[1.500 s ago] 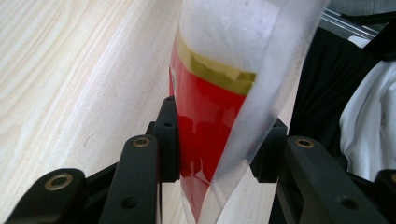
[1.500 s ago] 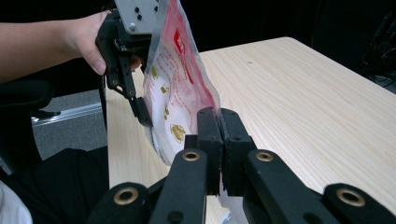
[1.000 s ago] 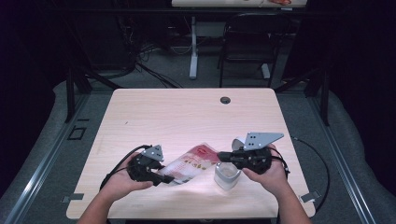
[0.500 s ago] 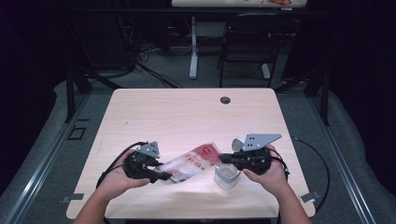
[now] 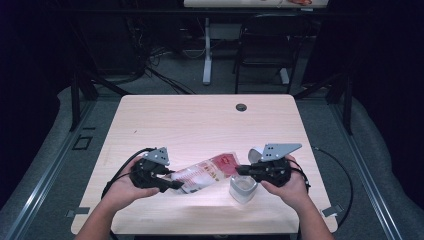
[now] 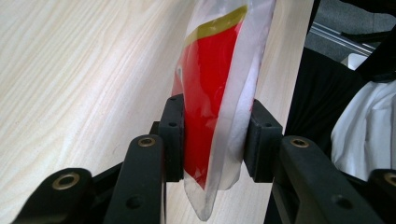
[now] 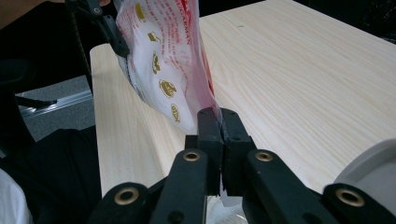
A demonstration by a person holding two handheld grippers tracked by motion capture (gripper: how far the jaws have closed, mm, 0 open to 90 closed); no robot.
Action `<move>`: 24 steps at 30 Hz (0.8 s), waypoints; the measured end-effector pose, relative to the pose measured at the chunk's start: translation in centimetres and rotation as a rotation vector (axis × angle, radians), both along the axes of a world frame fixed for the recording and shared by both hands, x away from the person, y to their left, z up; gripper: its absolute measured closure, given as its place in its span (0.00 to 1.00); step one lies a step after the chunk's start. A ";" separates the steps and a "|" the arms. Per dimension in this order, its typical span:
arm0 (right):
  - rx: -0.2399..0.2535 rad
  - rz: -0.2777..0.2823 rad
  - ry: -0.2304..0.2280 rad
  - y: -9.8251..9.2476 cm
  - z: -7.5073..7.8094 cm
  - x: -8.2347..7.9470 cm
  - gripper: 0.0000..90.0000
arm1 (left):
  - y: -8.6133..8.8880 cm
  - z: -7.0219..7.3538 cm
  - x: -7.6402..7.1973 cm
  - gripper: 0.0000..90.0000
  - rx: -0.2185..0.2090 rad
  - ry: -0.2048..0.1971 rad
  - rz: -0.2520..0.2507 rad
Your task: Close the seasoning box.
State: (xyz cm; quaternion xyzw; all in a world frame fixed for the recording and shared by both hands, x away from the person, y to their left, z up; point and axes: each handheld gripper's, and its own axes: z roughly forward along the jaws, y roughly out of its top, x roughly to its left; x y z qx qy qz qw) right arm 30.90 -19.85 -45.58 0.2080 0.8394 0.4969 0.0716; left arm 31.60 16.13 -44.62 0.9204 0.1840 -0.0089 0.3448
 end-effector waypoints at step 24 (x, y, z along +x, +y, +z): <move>0.001 -0.008 0.017 -0.2 -0.4 0.1 0.99 | -0.1 2.4 0.6 0.74 -0.012 -0.030 -0.007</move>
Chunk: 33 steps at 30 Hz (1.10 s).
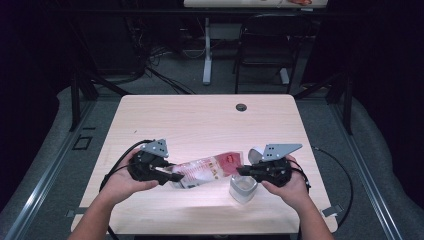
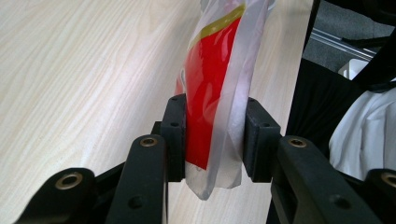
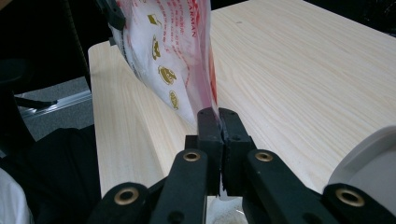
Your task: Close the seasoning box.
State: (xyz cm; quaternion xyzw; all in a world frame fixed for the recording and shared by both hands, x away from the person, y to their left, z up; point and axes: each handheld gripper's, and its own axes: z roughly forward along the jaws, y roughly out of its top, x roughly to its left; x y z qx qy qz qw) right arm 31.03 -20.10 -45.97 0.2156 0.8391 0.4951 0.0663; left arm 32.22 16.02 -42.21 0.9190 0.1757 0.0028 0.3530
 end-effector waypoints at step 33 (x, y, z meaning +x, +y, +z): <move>0.001 0.001 0.005 -0.2 -0.3 0.1 0.99 | -0.5 1.8 0.8 0.75 0.013 -0.013 -0.014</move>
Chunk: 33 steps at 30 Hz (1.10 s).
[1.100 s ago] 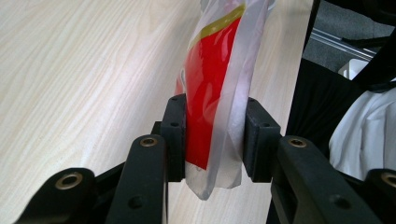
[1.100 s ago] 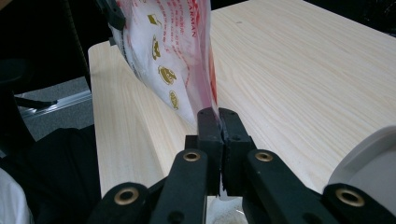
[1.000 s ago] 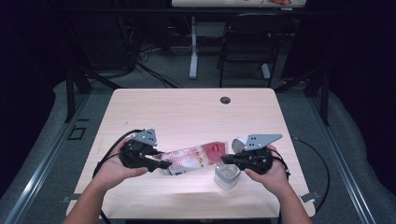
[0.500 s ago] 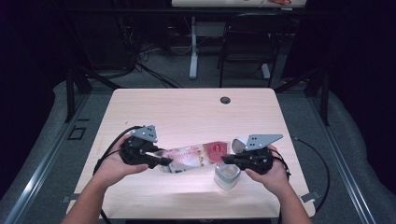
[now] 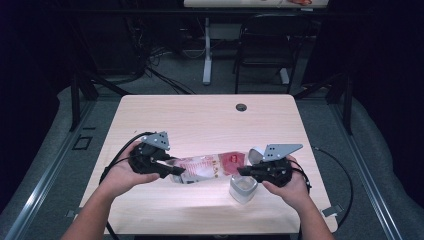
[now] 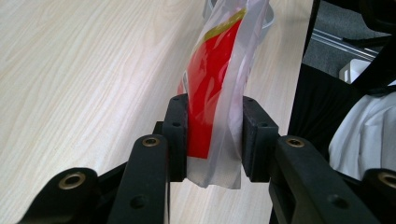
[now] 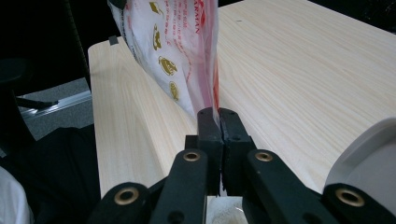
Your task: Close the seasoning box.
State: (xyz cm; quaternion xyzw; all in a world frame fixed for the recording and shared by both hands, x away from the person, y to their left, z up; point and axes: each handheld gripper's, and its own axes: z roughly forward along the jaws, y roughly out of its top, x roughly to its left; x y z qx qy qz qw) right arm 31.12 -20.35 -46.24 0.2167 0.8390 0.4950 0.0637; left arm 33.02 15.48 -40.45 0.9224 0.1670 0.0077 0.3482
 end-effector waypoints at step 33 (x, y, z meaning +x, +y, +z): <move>-0.015 -0.001 0.005 -0.3 -0.3 0.1 0.98 | -1.9 2.6 0.4 0.76 0.112 -0.028 -0.032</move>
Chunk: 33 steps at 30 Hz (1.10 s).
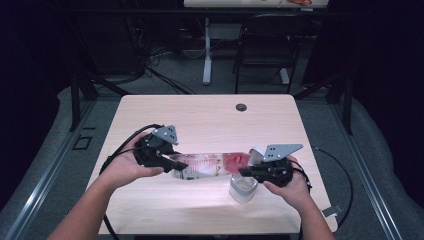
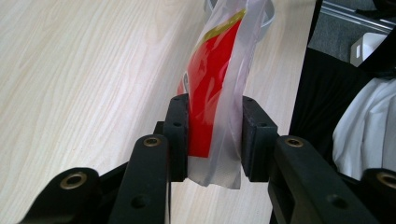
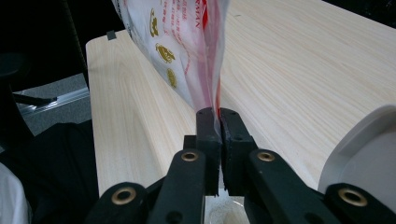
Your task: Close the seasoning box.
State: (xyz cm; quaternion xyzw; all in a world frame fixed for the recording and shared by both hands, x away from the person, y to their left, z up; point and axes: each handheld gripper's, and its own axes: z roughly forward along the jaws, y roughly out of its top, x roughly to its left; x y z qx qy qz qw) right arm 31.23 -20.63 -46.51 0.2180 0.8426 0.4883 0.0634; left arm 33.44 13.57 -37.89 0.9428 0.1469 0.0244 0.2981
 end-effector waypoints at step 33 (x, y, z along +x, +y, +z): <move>-0.027 -0.025 0.001 -0.5 -0.2 0.2 0.96 | -1.4 1.7 0.4 0.78 0.046 -0.002 -0.028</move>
